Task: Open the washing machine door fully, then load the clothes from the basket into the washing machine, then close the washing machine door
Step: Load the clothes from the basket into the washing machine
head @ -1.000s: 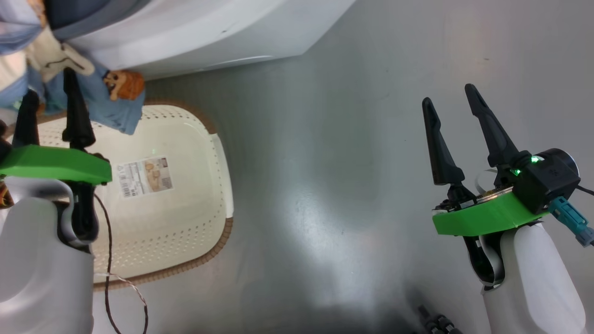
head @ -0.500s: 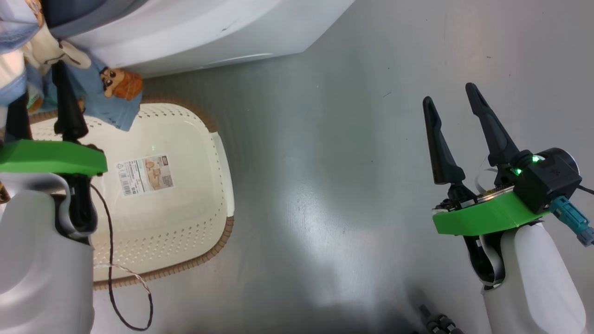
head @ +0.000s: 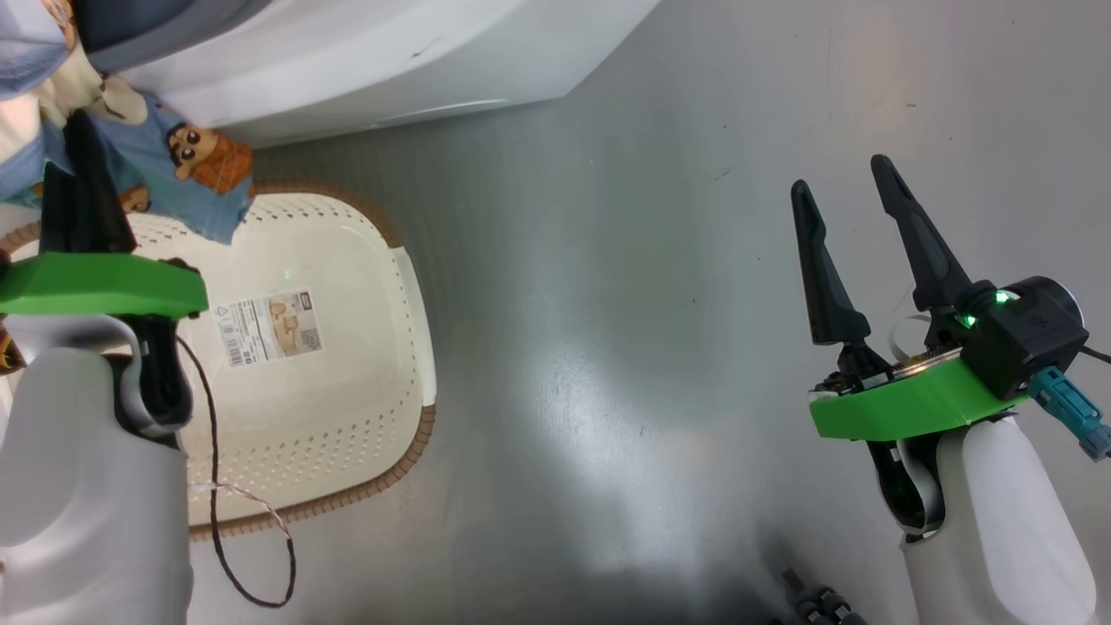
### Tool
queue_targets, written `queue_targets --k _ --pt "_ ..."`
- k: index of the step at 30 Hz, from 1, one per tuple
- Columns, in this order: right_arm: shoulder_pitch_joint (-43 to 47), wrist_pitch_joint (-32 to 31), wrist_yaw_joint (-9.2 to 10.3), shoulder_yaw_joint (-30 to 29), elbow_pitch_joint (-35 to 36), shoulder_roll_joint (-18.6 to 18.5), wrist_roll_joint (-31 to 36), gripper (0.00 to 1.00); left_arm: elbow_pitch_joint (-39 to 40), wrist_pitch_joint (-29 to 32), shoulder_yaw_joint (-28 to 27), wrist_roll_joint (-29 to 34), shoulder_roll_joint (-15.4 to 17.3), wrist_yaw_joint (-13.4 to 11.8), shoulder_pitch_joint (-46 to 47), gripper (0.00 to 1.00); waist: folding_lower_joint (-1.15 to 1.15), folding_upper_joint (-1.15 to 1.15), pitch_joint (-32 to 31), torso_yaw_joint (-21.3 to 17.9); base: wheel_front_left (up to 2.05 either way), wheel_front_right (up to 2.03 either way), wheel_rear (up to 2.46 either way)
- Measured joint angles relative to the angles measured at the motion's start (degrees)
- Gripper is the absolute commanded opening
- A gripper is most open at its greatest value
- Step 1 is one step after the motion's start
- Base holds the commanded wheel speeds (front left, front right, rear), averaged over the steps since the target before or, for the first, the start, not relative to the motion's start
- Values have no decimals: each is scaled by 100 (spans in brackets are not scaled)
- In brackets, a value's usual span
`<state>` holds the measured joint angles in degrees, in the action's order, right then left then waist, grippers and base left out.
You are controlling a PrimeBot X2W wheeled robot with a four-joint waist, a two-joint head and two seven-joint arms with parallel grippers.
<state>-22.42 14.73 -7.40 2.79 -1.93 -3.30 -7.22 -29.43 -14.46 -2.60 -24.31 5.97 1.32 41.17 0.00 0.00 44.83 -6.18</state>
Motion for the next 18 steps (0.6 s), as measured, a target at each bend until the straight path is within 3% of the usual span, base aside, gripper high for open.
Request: queue_targets --k 8,18 --pt "0 0 0 2 -27 -1 0 100 264 -1 -175 104 -122 82 -133 0 0 0 -75 60 0 0 0" --pt "4 0 0 14 -83 -1 -1 100 1336 -9 -185 45 -368 16 -934 0 0 0 -247 221 0 0 0"
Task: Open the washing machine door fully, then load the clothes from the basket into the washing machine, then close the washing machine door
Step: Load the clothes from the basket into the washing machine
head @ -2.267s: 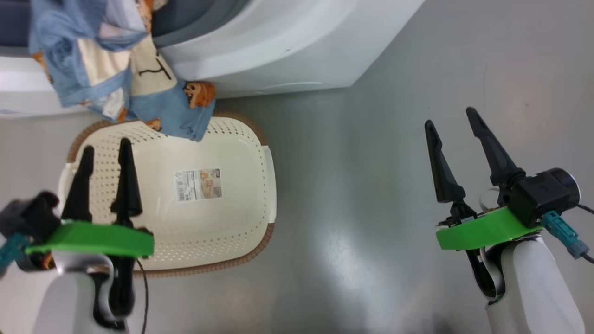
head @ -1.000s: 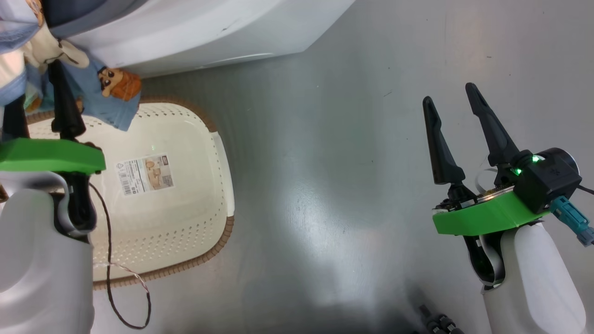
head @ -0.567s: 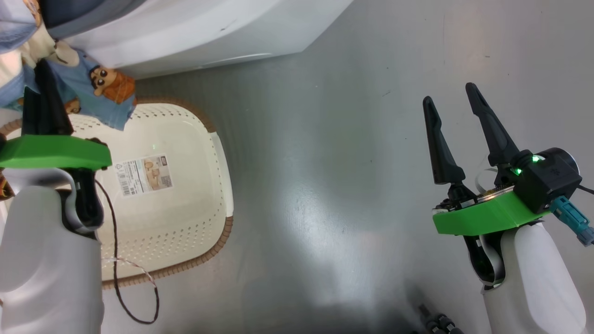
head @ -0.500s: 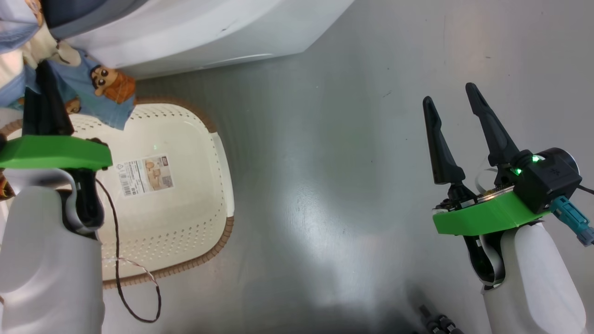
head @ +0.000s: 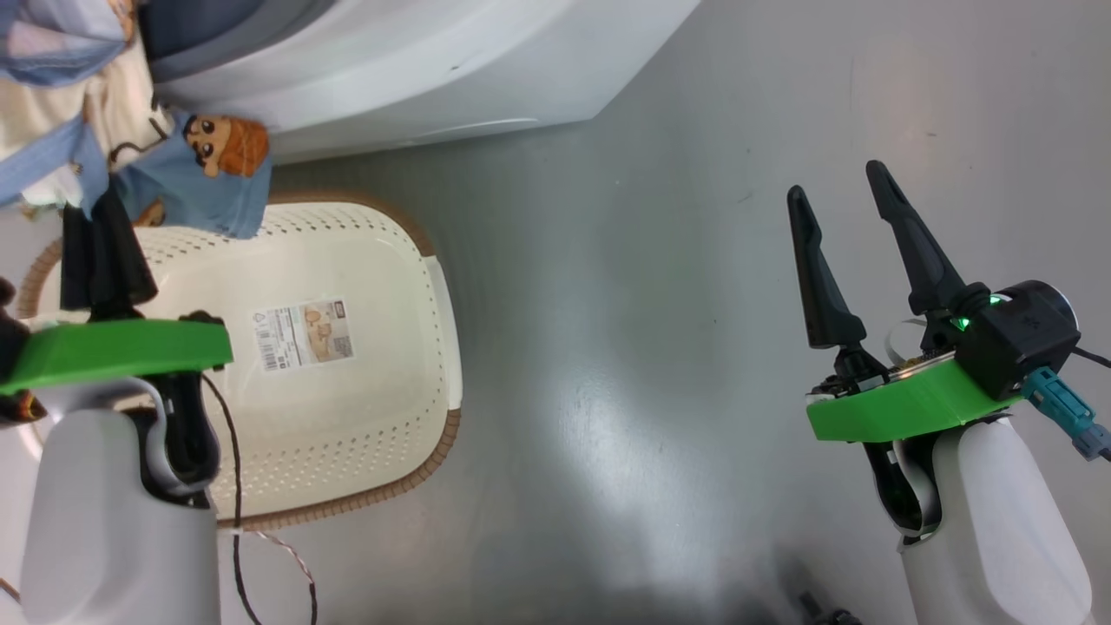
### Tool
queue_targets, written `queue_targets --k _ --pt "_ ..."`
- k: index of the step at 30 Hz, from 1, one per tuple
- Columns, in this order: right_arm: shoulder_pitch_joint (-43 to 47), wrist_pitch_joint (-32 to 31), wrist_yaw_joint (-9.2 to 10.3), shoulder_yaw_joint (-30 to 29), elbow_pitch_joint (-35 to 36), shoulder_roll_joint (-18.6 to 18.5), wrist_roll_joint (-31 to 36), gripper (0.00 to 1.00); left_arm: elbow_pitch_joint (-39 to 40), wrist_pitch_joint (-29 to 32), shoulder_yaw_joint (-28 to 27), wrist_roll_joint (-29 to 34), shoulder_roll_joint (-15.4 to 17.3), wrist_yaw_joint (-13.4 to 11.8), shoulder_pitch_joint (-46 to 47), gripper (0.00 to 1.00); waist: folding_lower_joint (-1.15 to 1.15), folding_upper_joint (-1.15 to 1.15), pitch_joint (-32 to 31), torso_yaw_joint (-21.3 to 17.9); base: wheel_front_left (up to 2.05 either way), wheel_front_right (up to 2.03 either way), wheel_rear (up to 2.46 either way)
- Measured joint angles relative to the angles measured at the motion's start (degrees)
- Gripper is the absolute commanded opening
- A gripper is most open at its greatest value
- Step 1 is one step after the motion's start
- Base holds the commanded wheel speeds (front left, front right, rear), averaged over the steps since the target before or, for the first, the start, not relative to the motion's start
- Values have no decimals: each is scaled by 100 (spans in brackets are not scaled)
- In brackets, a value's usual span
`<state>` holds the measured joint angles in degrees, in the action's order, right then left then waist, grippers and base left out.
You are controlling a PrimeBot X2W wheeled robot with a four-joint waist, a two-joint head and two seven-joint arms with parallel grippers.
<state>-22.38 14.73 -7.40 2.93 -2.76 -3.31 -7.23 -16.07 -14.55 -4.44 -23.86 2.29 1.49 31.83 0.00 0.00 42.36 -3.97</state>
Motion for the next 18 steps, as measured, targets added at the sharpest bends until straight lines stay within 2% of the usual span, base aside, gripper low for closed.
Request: queue_targets --k 3,11,18 --pt "0 0 0 8 -24 -1 -12 100 377 8 -11 -2 -25 -135 -121 0 0 0 -62 32 0 0 0" --pt "0 0 0 109 -71 -1 -71 100 1056 339 73 22 43 -245 -113 0 0 0 -165 -3 0 0 0" --pt "9 0 0 202 -87 0 -315 100 1093 603 74 149 274 -404 264 0 0 0 -210 -182 0 0 0"
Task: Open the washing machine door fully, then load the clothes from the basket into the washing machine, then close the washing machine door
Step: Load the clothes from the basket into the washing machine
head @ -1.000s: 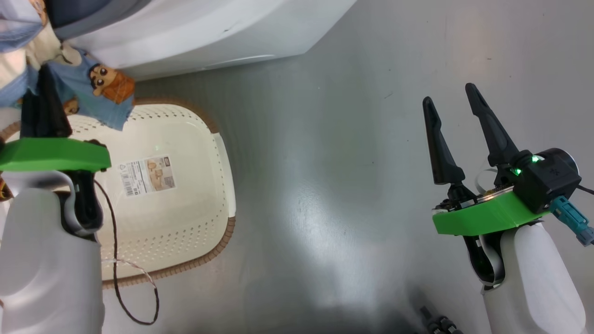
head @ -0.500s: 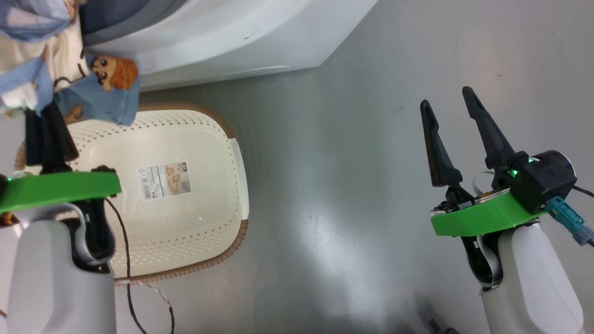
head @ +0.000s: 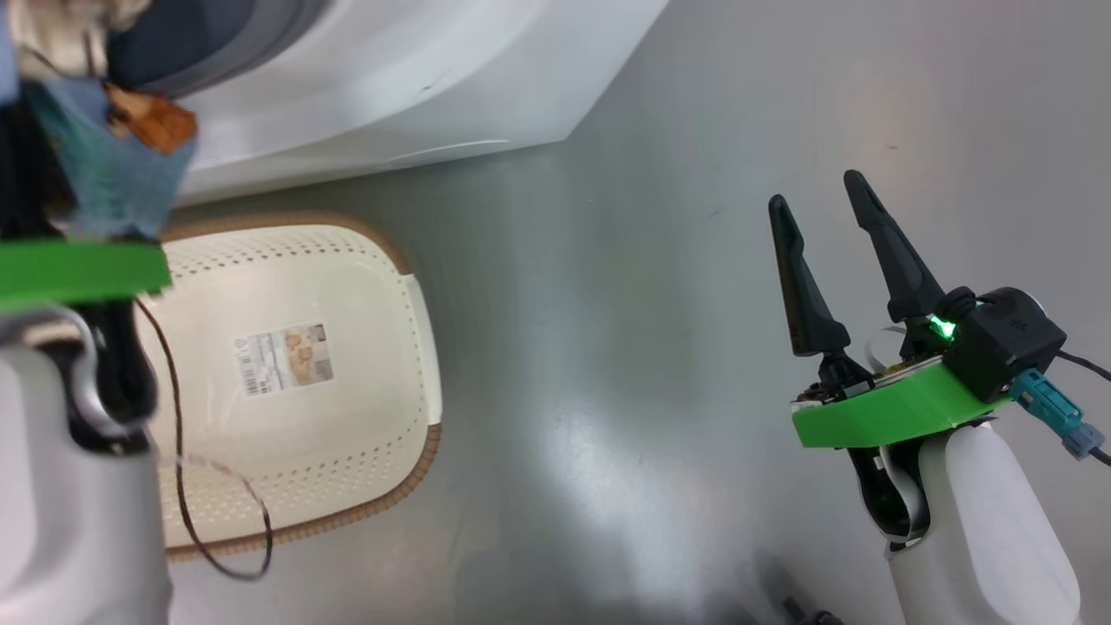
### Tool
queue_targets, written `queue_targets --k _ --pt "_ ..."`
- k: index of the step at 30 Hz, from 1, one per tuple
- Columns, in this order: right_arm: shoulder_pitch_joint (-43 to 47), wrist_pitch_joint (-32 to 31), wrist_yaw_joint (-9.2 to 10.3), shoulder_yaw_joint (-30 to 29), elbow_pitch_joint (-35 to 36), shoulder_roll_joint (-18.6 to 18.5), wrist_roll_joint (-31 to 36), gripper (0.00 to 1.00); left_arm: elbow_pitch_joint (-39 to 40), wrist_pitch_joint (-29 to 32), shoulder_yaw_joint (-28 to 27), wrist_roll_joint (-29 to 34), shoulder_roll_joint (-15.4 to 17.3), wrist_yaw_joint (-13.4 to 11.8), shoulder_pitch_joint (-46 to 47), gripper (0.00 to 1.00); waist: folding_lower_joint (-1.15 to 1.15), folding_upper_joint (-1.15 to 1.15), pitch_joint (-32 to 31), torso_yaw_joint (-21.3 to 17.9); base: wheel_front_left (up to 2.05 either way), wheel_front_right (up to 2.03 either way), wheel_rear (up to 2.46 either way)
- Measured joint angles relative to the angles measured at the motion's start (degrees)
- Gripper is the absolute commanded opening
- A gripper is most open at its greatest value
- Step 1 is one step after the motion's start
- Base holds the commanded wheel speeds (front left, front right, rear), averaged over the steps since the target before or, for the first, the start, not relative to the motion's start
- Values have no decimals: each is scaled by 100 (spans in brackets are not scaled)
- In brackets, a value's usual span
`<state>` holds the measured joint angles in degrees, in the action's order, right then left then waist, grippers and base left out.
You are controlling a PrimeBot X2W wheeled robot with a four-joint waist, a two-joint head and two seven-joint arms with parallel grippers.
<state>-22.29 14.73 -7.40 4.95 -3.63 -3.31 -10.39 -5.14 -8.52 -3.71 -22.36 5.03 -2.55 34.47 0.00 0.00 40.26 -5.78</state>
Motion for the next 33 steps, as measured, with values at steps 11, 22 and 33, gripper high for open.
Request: queue_targets --k 11,22,33 --pt "259 0 0 176 -32 11 -296 100 -1519 319 79 348 502 -127 1722 0 0 0 -51 -470 0 0 0" --pt "480 0 0 385 -37 30 -441 100 -3646 263 227 735 1167 -122 3394 0 0 0 -35 -1043 0 0 0" --pt "688 0 0 546 -23 44 -431 100 -4962 -276 202 878 1693 -127 4489 0 0 0 200 -1352 0 0 0"
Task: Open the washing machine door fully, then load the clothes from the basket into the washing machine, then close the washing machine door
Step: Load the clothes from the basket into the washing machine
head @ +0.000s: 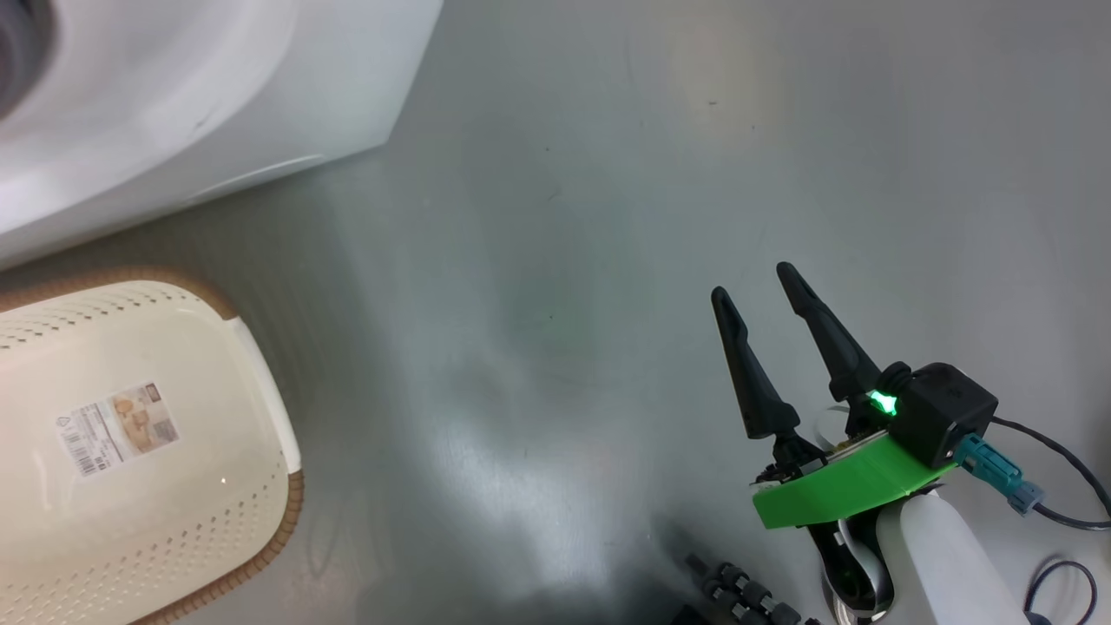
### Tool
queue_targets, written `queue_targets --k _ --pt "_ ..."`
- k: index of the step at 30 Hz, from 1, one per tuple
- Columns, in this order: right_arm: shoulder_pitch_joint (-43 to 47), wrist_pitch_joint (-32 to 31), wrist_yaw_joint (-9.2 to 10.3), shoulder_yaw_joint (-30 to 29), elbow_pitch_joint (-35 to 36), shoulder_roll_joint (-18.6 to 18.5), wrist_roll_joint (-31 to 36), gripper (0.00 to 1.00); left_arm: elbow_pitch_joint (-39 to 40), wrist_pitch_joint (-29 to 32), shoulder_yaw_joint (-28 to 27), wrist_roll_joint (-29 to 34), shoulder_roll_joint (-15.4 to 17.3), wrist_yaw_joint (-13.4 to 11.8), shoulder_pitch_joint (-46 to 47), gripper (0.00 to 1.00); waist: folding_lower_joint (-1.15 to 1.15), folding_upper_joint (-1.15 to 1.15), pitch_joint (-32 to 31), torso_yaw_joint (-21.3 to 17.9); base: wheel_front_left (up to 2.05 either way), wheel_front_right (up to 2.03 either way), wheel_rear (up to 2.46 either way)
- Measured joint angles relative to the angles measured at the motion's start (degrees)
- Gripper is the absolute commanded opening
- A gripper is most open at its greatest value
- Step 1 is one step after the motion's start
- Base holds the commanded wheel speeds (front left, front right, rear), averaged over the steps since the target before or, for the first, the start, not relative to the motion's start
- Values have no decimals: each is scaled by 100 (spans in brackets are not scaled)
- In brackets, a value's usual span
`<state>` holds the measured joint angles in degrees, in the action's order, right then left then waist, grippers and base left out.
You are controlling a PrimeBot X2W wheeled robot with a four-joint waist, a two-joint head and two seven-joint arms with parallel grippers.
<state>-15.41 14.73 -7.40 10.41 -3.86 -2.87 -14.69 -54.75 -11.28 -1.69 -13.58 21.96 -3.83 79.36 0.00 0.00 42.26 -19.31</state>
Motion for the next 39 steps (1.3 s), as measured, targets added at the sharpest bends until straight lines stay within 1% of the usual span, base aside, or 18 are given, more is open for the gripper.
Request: queue_targets --k 4,5,7,9,14,16,21,22,23,24,25,26,27,33,39 --pt "34 0 0 -3 23 8 9 100 -255 -247 -57 -2 166 8 372 0 0 0 63 -49 0 0 0" --pt "41 0 0 -7 25 10 9 100 -258 -272 -96 -46 159 47 444 0 0 0 67 -45 0 0 0" --pt "43 0 0 -9 26 10 35 100 -263 -308 -91 -80 145 211 563 0 0 0 73 -29 0 0 0" --pt "43 0 0 9 26 12 52 100 -229 -327 -108 -74 138 211 645 0 0 0 86 -18 0 0 0" --pt "43 0 0 158 74 16 51 100 347 -344 -289 -70 138 193 701 0 0 0 174 -35 0 0 0" --pt "44 0 0 175 73 27 49 100 263 -344 -345 -56 145 154 682 0 0 0 194 -57 0 0 0" --pt "207 0 0 182 36 27 49 100 -258 -344 -230 113 149 154 546 0 0 0 134 -83 0 0 0" --pt "265 0 0 183 31 27 49 100 -386 -344 -215 114 147 155 542 10 0 0 116 -83 0 0 0" --pt "289 0 0 181 8 26 49 100 -481 -343 -209 127 148 154 542 16 0 0 100 -82 0 0 0" --pt "298 0 0 177 2 29 49 100 -586 -344 -214 125 147 151 545 32 0 0 80 -79 0 0 0" --pt "307 0 0 168 -2 30 49 100 -710 -343 -223 116 138 151 546 43 0 0 55 -73 0 0 0" --pt "318 0 0 163 -4 30 49 100 -808 -343 -219 101 127 149 546 57 0 0 31 -64 0 0 0" --pt "323 0 0 163 -9 29 47 100 -891 -343 -191 109 124 136 552 100 0 0 12 -50 0 0 0" --pt "321 0 0 159 -48 30 53 100 -1445 -200 16 187 -30 97 611 100 0 0 -112 60 0 0 0" --pt "321 0 0 124 -75 29 97 100 -1663 -191 156 233 -155 63 612 100 0 0 -237 164 0 0 0"
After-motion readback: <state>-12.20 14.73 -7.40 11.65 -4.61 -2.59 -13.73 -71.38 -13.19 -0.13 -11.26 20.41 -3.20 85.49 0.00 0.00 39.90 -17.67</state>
